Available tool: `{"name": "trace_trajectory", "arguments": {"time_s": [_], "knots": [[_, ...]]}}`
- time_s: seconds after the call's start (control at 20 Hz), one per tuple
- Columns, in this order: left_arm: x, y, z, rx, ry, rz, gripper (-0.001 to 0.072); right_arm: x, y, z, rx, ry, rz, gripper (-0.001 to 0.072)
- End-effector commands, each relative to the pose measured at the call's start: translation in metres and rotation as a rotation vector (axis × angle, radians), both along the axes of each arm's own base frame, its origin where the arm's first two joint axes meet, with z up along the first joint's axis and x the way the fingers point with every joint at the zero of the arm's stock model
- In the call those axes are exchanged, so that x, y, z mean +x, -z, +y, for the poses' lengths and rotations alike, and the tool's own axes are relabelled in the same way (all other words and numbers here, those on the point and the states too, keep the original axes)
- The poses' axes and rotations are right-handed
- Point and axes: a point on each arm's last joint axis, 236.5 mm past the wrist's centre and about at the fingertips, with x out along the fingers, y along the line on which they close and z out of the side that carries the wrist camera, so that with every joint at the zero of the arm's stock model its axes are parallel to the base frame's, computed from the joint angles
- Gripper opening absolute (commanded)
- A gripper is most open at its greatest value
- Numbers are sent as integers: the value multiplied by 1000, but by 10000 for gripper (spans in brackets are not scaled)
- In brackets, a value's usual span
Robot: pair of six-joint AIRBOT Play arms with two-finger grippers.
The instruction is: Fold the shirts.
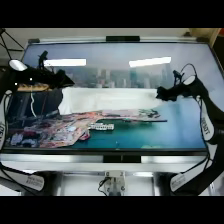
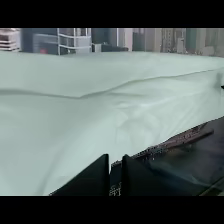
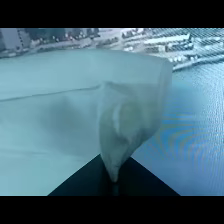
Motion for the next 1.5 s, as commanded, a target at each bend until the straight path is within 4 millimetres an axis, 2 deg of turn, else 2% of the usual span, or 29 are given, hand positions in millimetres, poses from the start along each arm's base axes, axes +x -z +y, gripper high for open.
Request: {"name": "trace_trajectory", "arguments": {"time_s": [0.0, 0.1, 0.2, 0.25, 0.3, 0.4, 0.5, 0.65, 0.75, 0.9, 1.0, 1.1, 1.25, 1.35, 1.45], "knots": [[-9, 12, -53, 9, 100, -13, 35, 2, -64, 3, -1, -14, -109, 58], [-23, 25, -110, -57, 141, 43, 36, -11, -121, 10, -7, -45, -184, 58], [-32, 16, -182, -206, 174, 30, 35, -37, -170, 23, -3, -87, -222, 58], [-31, 13, -211, -250, 161, -1, 35, -52, -193, 28, -5, -104, -239, 58], [-30, 16, -234, -270, 135, -17, 35, -66, -213, 33, -1, -112, -252, 58], [-32, 33, -269, -255, 96, -43, 34, -95, -247, 44, 13, -119, -273, 58], [-42, 50, -295, -252, 62, -12, 34, -119, -274, 52, 19, -120, -295, 58], [-87, 71, -331, -245, 144, 74, 33, -142, -305, 55, 9, -101, -358, 58], [-110, 76, -346, -238, 197, 97, 33, -150, -318, 54, 2, -88, -393, 59], [-120, 77, -353, -239, 210, 112, 33, -152, -328, 63, 42, -91, -415, 58], [-102, 71, -338, -239, 190, 85, 31, -147, -333, 66, 58, -85, -440, 58], [-66, 49, -298, -223, 150, 22, 31, -139, -326, 74, 39, -105, -438, 58], [-17, -8, -198, -130, 96, -118, 31, -113, -302, 124, 75, -195, -427, 58], [2, -54, -117, -55, 20, -203, 32, -85, -282, 167, 111, -229, -448, 58], [8, -100, -34, 23, -81, -288, 32, -63, -253, 214, 151, -255, -449, 58]]}}
